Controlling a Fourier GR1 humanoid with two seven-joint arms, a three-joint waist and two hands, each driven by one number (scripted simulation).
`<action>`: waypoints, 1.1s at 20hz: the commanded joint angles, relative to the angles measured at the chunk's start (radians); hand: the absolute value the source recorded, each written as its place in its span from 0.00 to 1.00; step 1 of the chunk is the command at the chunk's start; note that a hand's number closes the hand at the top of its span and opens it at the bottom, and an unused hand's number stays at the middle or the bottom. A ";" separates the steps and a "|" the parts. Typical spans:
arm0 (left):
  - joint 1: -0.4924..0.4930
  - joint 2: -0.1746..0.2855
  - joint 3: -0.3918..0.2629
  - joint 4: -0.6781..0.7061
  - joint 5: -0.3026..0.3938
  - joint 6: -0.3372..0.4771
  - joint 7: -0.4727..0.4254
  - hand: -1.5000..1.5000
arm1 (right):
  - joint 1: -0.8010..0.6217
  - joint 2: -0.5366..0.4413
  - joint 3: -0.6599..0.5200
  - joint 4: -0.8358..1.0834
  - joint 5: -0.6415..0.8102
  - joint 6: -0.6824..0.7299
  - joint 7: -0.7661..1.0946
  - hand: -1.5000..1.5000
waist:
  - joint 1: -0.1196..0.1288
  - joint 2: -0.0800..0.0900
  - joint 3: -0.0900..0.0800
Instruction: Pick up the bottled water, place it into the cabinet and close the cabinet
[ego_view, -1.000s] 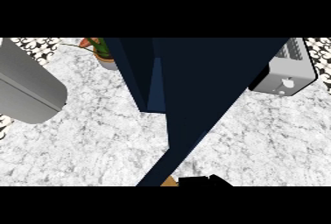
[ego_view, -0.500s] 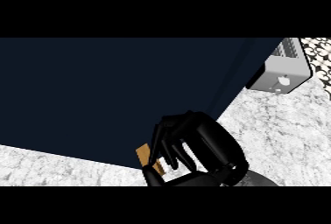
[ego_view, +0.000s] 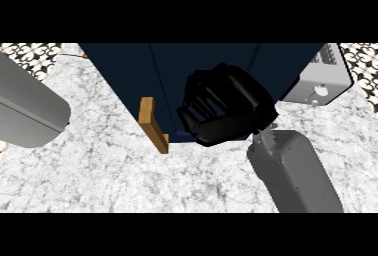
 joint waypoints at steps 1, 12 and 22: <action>-0.016 -0.019 0.053 0.017 0.028 -0.036 0.024 0.00 | -0.056 -0.043 -0.073 0.157 -0.015 0.108 -0.055 1.00 | -0.006 0.002 0.000; 0.008 -0.065 0.082 -0.050 0.071 -0.052 0.112 0.00 | -0.292 0.010 -0.122 0.423 -0.006 0.163 -0.080 1.00 | 0.015 0.005 0.001; 0.011 -0.077 0.077 -0.072 0.071 -0.066 0.160 0.00 | -0.303 -0.011 -0.146 0.417 -0.115 0.216 -0.036 1.00 | 0.023 0.005 0.001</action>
